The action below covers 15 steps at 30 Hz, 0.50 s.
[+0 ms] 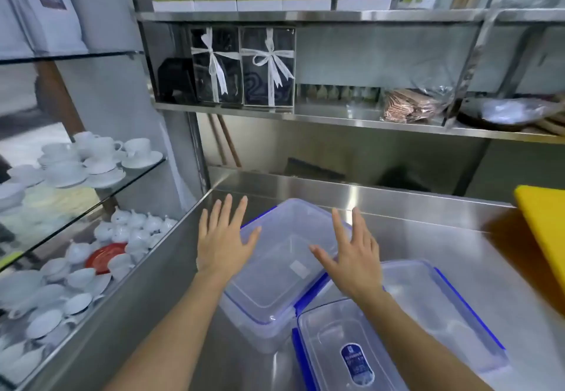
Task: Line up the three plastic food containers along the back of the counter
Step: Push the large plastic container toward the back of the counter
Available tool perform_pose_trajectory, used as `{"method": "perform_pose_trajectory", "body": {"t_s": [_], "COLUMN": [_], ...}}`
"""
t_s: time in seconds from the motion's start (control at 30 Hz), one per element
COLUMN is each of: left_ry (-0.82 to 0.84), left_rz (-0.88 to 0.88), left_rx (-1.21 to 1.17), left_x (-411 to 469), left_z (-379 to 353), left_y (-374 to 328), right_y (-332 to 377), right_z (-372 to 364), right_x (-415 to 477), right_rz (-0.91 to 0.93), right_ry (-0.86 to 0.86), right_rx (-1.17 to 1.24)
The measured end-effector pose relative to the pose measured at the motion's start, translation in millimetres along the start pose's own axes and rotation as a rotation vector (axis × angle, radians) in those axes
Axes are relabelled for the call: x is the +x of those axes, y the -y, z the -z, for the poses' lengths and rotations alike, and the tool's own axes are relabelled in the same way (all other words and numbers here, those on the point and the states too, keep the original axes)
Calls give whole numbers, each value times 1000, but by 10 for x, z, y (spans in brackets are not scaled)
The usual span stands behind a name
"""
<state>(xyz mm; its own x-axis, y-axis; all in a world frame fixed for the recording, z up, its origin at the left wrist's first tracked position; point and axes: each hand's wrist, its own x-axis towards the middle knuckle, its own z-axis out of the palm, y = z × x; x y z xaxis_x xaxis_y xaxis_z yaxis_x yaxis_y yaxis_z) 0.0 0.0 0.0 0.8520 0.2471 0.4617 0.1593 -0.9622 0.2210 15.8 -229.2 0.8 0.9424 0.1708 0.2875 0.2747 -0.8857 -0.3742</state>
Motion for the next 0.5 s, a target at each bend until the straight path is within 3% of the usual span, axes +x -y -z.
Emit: {"method": "perform_pose_trajectory", "body": {"t_s": [0.2,0.33,0.5], "left_ry": [306,437,421], "left_rz": [126,197,227], "left_rx": [65,4,9], "left_x": [-196,-175,-189], "left_z": [-264,-268,-259], "left_y": [198,210,189], "right_y": [-22,-26,-67], "right_z": [-316,-407,-447], "right_x": [-69,-49,5], "right_rz": [-130,-144,-142], "right_ry": [383,421,464], "right_rx": [68,119,187]}}
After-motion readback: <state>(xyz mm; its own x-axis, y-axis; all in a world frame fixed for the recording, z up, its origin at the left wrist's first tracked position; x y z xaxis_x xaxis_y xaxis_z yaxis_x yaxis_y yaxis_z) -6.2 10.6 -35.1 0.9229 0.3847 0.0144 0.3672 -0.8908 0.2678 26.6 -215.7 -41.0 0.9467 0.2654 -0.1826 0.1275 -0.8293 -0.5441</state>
